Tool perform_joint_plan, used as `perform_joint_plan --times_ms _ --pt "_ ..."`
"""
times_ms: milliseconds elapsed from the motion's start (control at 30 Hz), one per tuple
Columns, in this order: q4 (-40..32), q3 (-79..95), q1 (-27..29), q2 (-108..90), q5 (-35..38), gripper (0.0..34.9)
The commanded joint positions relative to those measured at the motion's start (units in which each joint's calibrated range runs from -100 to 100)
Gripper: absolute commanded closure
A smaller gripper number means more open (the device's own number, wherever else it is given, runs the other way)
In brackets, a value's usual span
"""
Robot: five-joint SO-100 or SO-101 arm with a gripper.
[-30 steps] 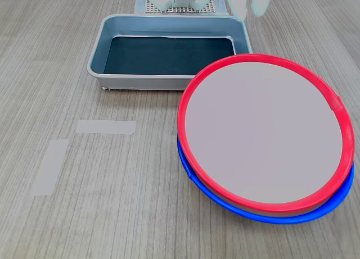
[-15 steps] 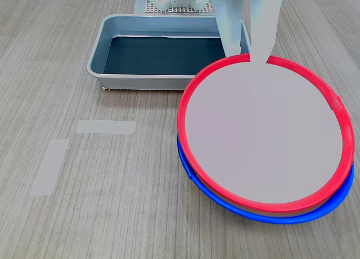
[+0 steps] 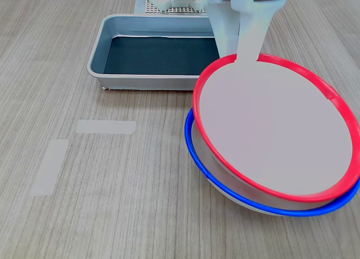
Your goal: Lift the stacked dish and set it down on the table.
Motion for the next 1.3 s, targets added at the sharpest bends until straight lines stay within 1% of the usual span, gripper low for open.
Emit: perform_joint_plan --times_ms 0,200,367,500,633,733,800,900,1267 --pt "-1.2 -0.2 0.8 -6.7 -1.2 34.9" --pt "-1.2 1.4 4.2 -13.1 -2.7 34.9" --pt "-2.9 2.7 10.7 -15.3 -3.5 34.9" --pt "-8.1 5.8 16.4 -15.2 -3.4 34.9" --pt "-14.6 10.2 22.1 -13.8 -1.7 34.9" --pt "-21.7 15.6 25.4 -12.7 -0.7 34.9" --pt "-26.5 19.2 26.9 -12.0 -0.6 34.9" --pt "-29.7 22.3 27.5 -11.0 -0.3 34.9" --pt "-33.1 22.8 28.2 -4.1 1.7 34.9"
